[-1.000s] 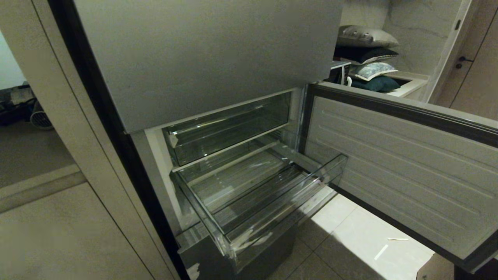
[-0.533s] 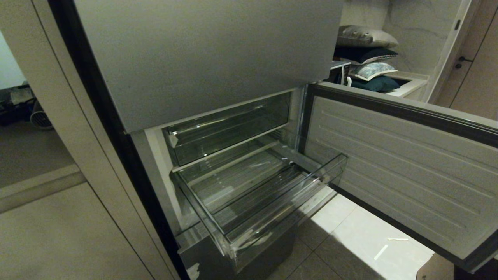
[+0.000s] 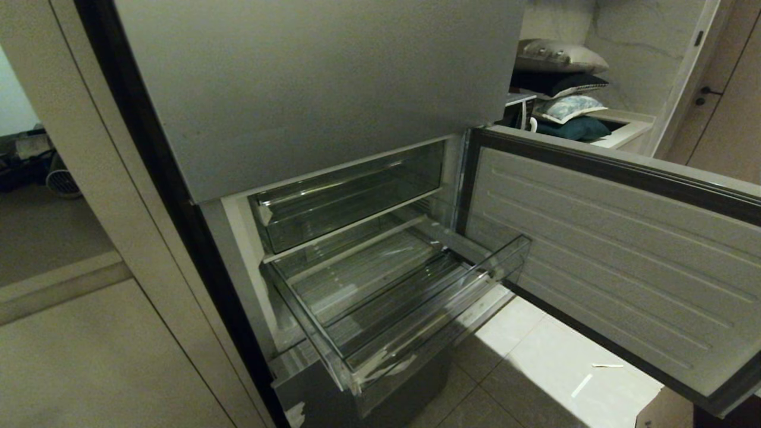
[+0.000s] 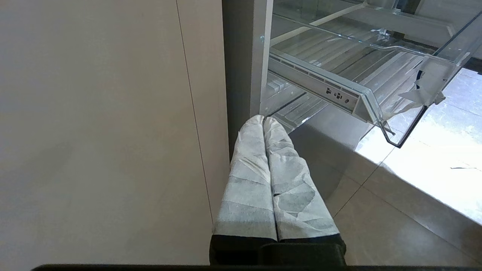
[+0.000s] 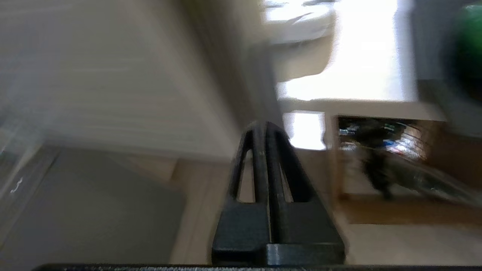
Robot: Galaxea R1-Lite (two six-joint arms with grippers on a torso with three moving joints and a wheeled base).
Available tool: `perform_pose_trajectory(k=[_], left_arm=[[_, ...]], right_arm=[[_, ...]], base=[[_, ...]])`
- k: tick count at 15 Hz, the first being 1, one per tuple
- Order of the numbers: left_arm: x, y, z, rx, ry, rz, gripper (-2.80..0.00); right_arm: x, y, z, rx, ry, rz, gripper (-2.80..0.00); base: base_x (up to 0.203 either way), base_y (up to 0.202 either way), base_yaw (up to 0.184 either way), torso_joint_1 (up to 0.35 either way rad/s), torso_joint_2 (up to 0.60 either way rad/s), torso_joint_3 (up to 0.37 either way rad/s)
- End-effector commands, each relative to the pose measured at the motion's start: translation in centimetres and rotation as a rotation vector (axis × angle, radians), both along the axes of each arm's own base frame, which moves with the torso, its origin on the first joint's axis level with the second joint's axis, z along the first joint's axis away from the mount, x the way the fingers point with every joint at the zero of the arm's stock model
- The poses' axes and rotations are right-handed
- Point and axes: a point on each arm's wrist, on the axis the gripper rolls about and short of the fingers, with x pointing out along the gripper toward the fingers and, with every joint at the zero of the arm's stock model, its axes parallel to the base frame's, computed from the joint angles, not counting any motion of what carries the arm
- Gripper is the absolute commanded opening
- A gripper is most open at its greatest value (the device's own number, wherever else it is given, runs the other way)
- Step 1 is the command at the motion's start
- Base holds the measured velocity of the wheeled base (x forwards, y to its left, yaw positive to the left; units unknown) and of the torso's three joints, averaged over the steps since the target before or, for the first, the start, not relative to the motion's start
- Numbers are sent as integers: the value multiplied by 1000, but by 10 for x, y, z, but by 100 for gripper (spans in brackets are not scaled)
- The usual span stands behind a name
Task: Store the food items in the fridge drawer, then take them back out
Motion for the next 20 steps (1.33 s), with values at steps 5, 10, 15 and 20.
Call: perform_pose_trajectory(k=[5, 10, 15, 20], left_arm=[[0, 0, 0, 0, 1, 0, -280], [0, 0, 0, 0, 1, 0, -280], [0, 0, 0, 0, 1, 0, -280], [0, 0, 0, 0, 1, 0, -280]], right_arm=[[36, 42, -2, 61, 117, 511, -280], [126, 46, -19, 238, 298, 696, -280], [214, 67, -46, 214, 288, 841, -280], [271, 108, -50, 138, 237, 989, -280]], base=[[0, 0, 0, 0, 0, 0], [0, 0, 0, 0, 0, 0], [0, 0, 0, 0, 0, 0], [0, 0, 0, 0, 0, 0]])
